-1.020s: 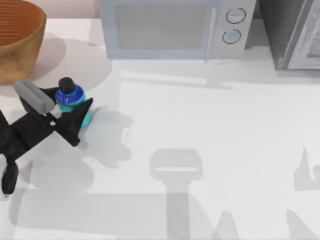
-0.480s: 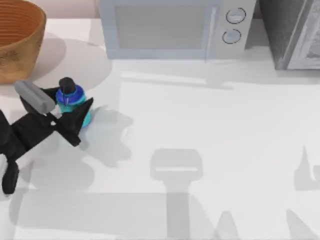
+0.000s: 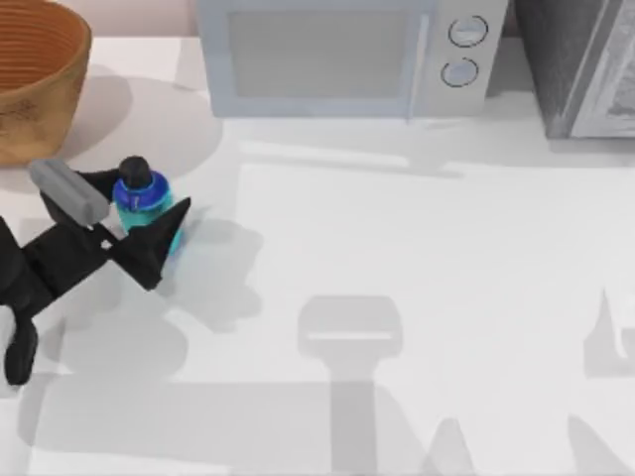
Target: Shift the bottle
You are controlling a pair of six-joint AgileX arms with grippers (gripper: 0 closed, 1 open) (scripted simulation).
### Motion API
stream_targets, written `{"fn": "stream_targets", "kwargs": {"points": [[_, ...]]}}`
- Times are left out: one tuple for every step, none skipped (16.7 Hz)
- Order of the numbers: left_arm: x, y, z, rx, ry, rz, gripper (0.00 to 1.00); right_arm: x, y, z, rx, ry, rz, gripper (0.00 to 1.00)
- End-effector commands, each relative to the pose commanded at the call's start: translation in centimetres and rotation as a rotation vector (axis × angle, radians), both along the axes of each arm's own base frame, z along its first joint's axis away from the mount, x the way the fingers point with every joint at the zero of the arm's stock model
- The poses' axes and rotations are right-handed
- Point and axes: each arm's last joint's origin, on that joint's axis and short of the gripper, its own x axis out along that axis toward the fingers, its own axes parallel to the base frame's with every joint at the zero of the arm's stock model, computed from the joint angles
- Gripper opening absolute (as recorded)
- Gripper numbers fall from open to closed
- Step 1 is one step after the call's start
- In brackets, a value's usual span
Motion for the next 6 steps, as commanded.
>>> {"fn": "stream_targets", "kwargs": {"points": [[0.0,0.0,0.0,0.0,0.0,0.0,1.0,0.0,0.0,0.0,0.0,0.0,0.0,1.0],[0.0,0.0,0.0,0.0,0.0,0.0,1.0,0.0,0.0,0.0,0.0,0.0,0.0,1.0],[0.0,0.0,0.0,0.0,0.0,0.0,1.0,0.0,0.0,0.0,0.0,0.0,0.0,1.0],[0.0,0.0,0.0,0.0,0.0,0.0,1.0,0.0,0.0,0.0,0.0,0.0,0.0,1.0],[0.0,0.0,0.0,0.0,0.0,0.0,1.0,0.0,0.0,0.0,0.0,0.0,0.0,1.0],[0.0,0.0,0.0,0.0,0.0,0.0,1.0,0.0,0.0,0.0,0.0,0.0,0.0,1.0]]}}
